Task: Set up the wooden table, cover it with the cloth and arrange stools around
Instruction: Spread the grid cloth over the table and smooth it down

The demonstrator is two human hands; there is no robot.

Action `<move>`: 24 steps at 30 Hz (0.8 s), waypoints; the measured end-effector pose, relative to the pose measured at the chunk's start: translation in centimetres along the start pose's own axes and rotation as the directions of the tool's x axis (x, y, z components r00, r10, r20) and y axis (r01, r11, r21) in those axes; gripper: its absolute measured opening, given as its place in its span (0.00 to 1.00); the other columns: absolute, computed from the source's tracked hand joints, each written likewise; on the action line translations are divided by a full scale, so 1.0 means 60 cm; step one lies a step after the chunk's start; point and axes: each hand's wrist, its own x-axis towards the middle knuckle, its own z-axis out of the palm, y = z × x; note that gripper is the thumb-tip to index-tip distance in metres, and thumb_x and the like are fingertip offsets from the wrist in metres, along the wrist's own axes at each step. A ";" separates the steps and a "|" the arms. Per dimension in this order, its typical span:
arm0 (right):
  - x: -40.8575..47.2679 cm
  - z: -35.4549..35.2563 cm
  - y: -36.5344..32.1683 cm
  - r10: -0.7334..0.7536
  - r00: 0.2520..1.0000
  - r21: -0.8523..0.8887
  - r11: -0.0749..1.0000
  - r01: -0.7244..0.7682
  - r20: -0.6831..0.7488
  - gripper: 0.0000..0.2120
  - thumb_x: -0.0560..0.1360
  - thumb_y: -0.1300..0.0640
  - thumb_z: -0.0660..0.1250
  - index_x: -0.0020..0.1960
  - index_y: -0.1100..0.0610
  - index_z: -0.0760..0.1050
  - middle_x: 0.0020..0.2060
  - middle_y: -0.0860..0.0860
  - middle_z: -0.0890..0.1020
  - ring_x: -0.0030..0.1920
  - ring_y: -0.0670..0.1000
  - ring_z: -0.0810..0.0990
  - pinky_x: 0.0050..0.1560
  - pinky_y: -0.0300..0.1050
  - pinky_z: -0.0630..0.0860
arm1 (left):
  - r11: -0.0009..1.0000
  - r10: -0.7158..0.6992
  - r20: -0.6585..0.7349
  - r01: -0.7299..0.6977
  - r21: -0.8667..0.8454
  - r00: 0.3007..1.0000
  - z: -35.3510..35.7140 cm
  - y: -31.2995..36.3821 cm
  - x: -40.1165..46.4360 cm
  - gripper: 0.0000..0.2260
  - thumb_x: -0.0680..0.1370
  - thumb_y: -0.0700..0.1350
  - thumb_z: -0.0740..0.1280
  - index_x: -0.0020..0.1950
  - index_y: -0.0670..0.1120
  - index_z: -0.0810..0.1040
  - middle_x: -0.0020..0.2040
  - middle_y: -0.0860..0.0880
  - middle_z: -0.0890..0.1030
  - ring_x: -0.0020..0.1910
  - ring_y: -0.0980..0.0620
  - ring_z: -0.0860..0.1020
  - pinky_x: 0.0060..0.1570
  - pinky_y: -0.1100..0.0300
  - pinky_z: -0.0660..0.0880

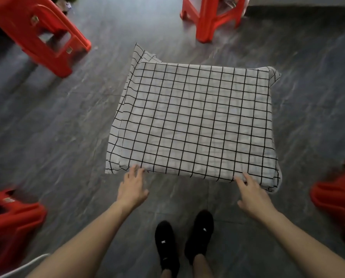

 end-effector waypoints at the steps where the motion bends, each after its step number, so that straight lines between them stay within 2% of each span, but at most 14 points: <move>1: 0.006 0.004 0.002 0.011 1.000 0.021 1.000 -0.011 -0.008 0.35 0.73 0.57 0.67 0.75 0.55 0.54 0.77 0.59 0.53 0.75 0.60 0.58 0.67 0.55 0.69 | 1.000 -0.009 0.001 0.009 -0.004 1.000 0.000 -0.004 0.005 0.31 0.74 0.48 0.68 0.74 0.50 0.59 0.77 0.46 0.50 0.72 0.42 0.60 0.63 0.45 0.70; 4: 0.019 0.016 0.013 0.049 0.999 0.078 0.996 -0.048 -0.009 0.38 0.73 0.58 0.69 0.76 0.56 0.51 0.76 0.58 0.54 0.75 0.59 0.57 0.67 0.56 0.69 | 0.999 0.018 0.000 -0.018 0.046 1.000 -0.001 -0.008 0.014 0.31 0.74 0.48 0.67 0.74 0.50 0.57 0.78 0.45 0.49 0.74 0.42 0.58 0.65 0.45 0.69; 9: 0.031 0.019 0.032 0.080 0.997 0.086 0.993 -0.081 0.022 0.44 0.74 0.55 0.69 0.79 0.55 0.45 0.79 0.55 0.49 0.77 0.57 0.54 0.70 0.56 0.67 | 0.974 0.173 -0.003 -0.171 0.146 0.985 -0.009 0.033 0.026 0.32 0.74 0.48 0.66 0.75 0.53 0.56 0.79 0.45 0.48 0.75 0.42 0.55 0.68 0.46 0.66; 15: 0.048 0.006 0.057 0.075 0.997 0.065 0.995 -0.074 -0.019 0.42 0.73 0.59 0.69 0.79 0.53 0.47 0.79 0.52 0.47 0.77 0.55 0.52 0.70 0.56 0.65 | 0.881 0.419 0.043 -0.418 0.221 0.907 -0.006 0.136 0.055 0.39 0.73 0.58 0.70 0.77 0.55 0.53 0.79 0.46 0.47 0.76 0.43 0.54 0.71 0.48 0.64; 17: 0.051 0.007 0.065 0.140 0.989 0.085 0.987 -0.135 -0.055 0.43 0.73 0.59 0.69 0.78 0.54 0.47 0.78 0.55 0.47 0.77 0.57 0.52 0.71 0.57 0.64 | 0.868 0.439 0.069 -0.443 0.224 0.896 0.000 0.172 0.066 0.41 0.72 0.60 0.71 0.78 0.55 0.51 0.79 0.46 0.45 0.77 0.42 0.51 0.74 0.46 0.60; 22: 0.047 0.029 0.096 0.356 0.930 0.217 0.919 -0.330 -0.092 0.50 0.72 0.53 0.73 0.78 0.56 0.38 0.76 0.63 0.43 0.76 0.64 0.53 0.67 0.61 0.66 | 0.866 0.422 0.118 -0.438 0.241 0.899 0.018 0.243 0.084 0.44 0.72 0.64 0.69 0.79 0.58 0.45 0.79 0.49 0.36 0.78 0.41 0.43 0.75 0.38 0.52; 24: 0.046 0.045 0.116 0.405 0.911 0.270 0.889 -0.370 -0.085 0.49 0.73 0.54 0.72 0.78 0.56 0.39 0.76 0.63 0.45 0.74 0.64 0.56 0.66 0.61 0.67 | 0.859 0.424 0.129 -0.443 0.257 0.896 0.023 0.264 0.090 0.44 0.73 0.65 0.68 0.79 0.59 0.44 0.79 0.50 0.34 0.78 0.41 0.39 0.74 0.36 0.50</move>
